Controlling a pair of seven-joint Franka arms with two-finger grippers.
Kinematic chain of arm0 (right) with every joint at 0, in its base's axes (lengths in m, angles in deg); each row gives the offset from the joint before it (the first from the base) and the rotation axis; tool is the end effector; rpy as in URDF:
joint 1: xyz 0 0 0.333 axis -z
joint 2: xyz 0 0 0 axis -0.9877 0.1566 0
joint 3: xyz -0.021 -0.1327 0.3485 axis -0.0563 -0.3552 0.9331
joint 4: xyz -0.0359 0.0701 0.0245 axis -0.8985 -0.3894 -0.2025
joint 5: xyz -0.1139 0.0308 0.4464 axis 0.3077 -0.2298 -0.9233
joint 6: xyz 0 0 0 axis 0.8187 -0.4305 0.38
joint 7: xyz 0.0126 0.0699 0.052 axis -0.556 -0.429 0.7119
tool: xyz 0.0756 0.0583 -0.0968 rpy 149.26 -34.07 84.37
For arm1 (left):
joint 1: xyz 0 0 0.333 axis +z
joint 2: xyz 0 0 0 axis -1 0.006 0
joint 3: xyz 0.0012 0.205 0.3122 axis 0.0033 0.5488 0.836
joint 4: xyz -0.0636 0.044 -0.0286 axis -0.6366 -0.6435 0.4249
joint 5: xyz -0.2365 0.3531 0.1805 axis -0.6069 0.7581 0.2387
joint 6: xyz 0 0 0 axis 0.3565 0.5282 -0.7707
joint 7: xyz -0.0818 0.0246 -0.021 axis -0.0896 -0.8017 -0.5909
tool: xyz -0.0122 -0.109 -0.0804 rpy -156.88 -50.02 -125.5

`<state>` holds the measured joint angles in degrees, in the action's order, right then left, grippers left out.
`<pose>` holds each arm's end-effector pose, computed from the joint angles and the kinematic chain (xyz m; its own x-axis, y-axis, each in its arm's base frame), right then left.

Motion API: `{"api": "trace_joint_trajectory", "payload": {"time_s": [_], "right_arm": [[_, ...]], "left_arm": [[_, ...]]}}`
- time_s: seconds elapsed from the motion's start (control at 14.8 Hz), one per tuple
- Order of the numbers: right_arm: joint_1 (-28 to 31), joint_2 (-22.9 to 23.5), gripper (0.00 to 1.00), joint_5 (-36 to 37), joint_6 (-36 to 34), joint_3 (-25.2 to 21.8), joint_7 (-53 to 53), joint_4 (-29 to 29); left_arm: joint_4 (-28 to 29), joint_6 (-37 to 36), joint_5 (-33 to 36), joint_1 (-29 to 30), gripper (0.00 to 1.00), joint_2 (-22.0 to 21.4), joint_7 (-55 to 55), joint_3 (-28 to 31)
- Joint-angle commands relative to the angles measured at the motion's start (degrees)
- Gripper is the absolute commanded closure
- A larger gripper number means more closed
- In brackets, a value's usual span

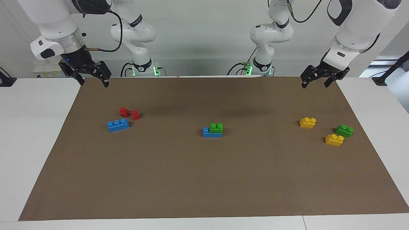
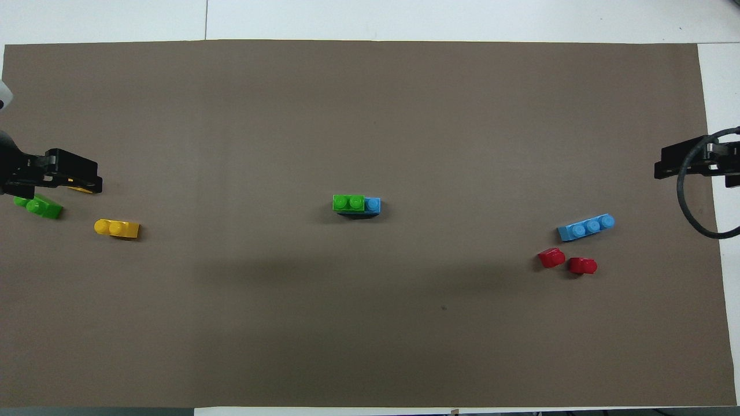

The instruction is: Remove green block with left arm and hold with right

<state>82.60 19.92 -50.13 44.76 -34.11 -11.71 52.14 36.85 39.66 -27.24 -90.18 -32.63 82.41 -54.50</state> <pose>0.6135 -0.0150 0.6692 0.9881 -0.1534 -0.0046 -0.1534 -0.9881 -0.0046 0.6170 -0.0475 0.6490 0.9968 0.0392 -0.0703 0.0396 -0.9992 0.0043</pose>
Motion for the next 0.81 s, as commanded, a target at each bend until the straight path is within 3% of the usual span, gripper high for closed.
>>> {"api": "trace_joint_trajectory", "payload": {"time_s": [0.0,0.27,0.75], "right_arm": [[0.15,-0.51,0.0,0.29,0.27,0.2,-0.44,0.73],[0.24,-0.51,0.0,0.03,0.71,0.2,-2.62,0.82],[-3.88,-1.92,0.0,-4.09,8.7,0.28,-39.84,7.49]], "left_arm": [[4.16,1.25,-0.3,-2.9,0.0,-3.02,-11.23,-0.02],[10.03,5.72,-2.33,-7.11,0.0,-5.66,-27.66,-0.02],[19.71,16.09,-2.5,-17.84,0.0,-9.45,-63.94,-0.02]]}}
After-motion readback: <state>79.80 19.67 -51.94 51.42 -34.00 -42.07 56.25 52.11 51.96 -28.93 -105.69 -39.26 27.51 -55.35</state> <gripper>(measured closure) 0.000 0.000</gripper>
